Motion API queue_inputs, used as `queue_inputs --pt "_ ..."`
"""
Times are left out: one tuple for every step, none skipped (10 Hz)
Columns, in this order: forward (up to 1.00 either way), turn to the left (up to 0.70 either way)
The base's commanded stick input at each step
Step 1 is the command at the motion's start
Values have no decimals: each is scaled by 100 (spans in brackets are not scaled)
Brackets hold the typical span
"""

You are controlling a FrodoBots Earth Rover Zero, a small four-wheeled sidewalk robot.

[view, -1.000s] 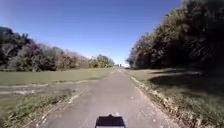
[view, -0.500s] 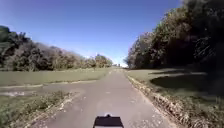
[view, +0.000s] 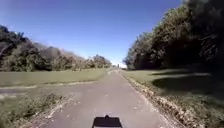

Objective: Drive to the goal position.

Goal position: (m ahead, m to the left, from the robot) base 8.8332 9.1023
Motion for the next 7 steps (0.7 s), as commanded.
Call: queue_inputs --pt "50 0" --pt "50 0" --pt "50 0" --pt "50 0" --pt "50 0" --pt "50 0" --pt "50 0"
